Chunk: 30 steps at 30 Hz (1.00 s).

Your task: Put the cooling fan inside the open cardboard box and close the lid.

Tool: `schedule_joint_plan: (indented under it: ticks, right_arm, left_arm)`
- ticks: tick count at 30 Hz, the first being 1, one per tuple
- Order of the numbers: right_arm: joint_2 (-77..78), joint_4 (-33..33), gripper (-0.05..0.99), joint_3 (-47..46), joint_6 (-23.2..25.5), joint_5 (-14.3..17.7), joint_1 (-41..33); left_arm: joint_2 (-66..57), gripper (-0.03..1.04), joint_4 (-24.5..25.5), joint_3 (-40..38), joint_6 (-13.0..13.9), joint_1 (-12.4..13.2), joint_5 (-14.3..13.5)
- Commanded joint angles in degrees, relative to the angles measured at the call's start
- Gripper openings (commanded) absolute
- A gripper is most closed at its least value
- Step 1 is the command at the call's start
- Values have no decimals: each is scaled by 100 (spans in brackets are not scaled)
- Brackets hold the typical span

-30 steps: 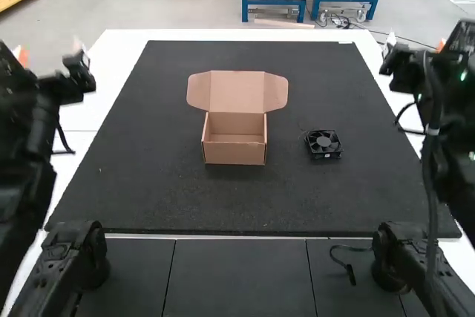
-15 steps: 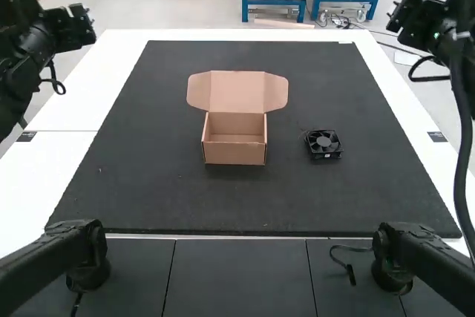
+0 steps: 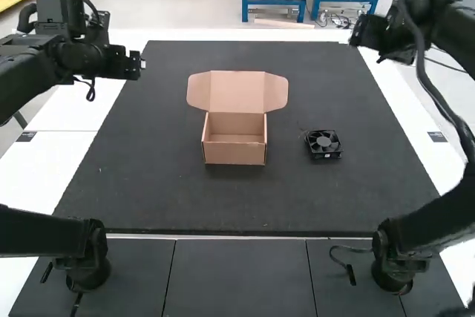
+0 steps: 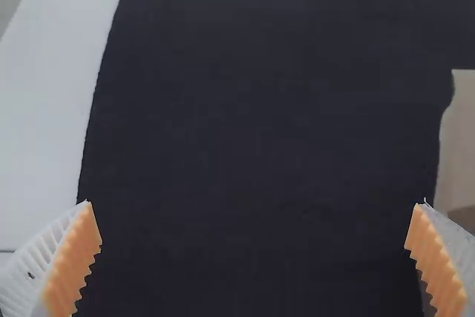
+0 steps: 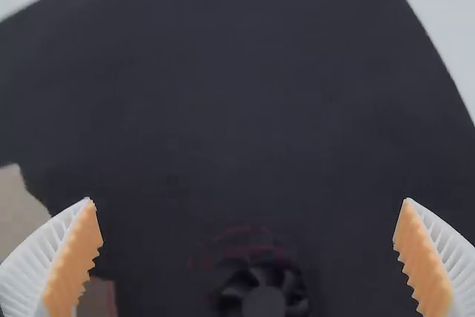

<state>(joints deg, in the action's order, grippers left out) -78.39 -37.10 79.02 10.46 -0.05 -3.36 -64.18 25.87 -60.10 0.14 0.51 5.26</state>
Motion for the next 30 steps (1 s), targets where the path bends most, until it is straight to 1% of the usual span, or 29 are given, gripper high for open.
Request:
schedule_joint_plan:
  ticks: [1,2,3,6,7,8,10,11,13,16,19,21,22,25,28,30]
  right_arm:
    - [-440,-385,91,271,-352,-126,10]
    - [-590,-552,91,271,-466,-205,10]
    - [-730,-632,91,236,-571,-214,19]
    - [-1073,-676,91,228,-747,-205,54]
    - [-1161,-667,91,219,-879,-197,72]
    - [-1249,-649,90,228,-1055,-188,98]
    - [-1398,-649,90,236,-1178,-188,142]
    - [-1504,-667,90,236,-1204,-188,151]
    - [-1759,-667,90,219,-1336,-179,151]
    - [-2128,-711,90,210,-1485,-179,151]
    - [-2427,-737,90,219,-1749,-100,151]
    - [-2550,-763,90,210,-1986,67,116]
    - [-2594,-772,90,210,-2127,172,98]
    - [-2690,-781,90,228,-2426,339,54]
    - [-2840,-790,90,315,-2522,462,54]
    - [-2980,-913,90,412,-2575,480,72]
  left_arm:
    - [73,97,50,-222,276,-113,344]
    - [46,97,85,-222,276,-148,388]
    - [46,97,138,-222,276,-201,485]
    - [64,97,322,-222,258,-377,538]
    - [73,97,410,-213,188,-464,547]
    - [81,97,507,-196,56,-561,547]
    - [134,97,656,-152,-102,-763,538]
    - [187,97,665,-90,-146,-860,538]
    - [292,97,648,24,-146,-1027,547]
    - [442,97,648,130,-155,-1255,643]
    - [494,97,595,253,-322,-1440,626]
    - [494,97,569,270,-436,-1510,626]
    - [494,97,542,270,-445,-1528,626]
    - [494,97,437,244,-454,-1510,617]
    - [494,97,384,218,-471,-1510,617]
    - [494,97,375,182,-506,-1510,617]
